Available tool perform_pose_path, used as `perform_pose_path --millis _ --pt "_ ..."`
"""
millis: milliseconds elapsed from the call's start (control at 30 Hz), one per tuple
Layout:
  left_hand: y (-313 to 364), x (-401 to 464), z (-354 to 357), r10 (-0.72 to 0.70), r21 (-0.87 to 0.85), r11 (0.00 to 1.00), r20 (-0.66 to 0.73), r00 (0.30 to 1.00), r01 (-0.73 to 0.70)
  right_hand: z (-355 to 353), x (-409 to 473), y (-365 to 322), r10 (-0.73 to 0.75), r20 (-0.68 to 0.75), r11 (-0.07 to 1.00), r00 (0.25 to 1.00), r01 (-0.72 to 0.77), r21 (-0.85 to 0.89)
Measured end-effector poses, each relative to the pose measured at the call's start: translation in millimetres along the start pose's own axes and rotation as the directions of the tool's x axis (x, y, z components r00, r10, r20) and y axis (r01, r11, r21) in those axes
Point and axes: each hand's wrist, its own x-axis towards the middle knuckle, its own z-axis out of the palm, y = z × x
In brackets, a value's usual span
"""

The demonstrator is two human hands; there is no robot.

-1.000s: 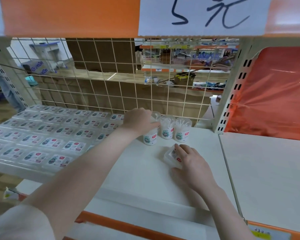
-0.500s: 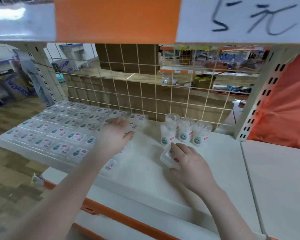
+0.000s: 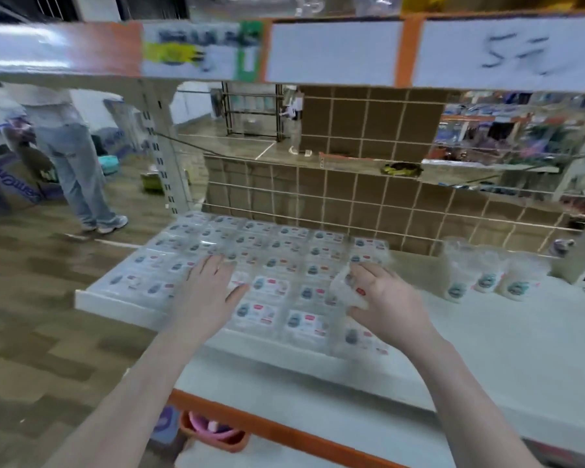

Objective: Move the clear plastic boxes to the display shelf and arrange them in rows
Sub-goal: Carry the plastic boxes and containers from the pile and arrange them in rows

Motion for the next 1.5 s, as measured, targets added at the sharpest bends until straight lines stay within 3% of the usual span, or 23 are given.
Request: perform_pose_path --millis 333,567,767,1000,1233,1500 --pt "-76.3 13.8 7.6 -0.029 -0.128 0.991 -0.017 0.999 0.027 11.9 60.4 -82.2 -0.002 0.061 1.0 0.998 0.0 0.021" --pt "-115.2 22.3 16.2 -0.044 -0.09 0.995 -0.054 0.998 0.039 25.3 128.7 -110.3 -0.042 0.121 0.998 0.992 0.036 0.058" --pt "-150.0 33.1 21.5 -0.123 -0.092 0.988 -0.026 0.992 0.121 33.4 199.6 -137.9 -0.137 0.085 0.988 0.987 0.13 0.083" --pt "-170.0 46.0 36.9 -0.112 -0.127 0.985 0.018 0.994 0.113 45.0 268.0 -172.0 -0.21 0.146 0.977 0.967 0.204 0.06" --pt "-190.1 54.6 43.2 -0.064 -0.172 0.982 0.07 0.995 0.075 64.8 313.4 -203.5 -0.166 0.256 0.976 0.952 0.122 0.182" --pt "-195.6 56.9 45.2 -0.042 -0.204 0.977 0.138 0.99 0.069 74.0 323.7 -205.9 -0.137 0.273 0.946 0.952 0.045 0.321"
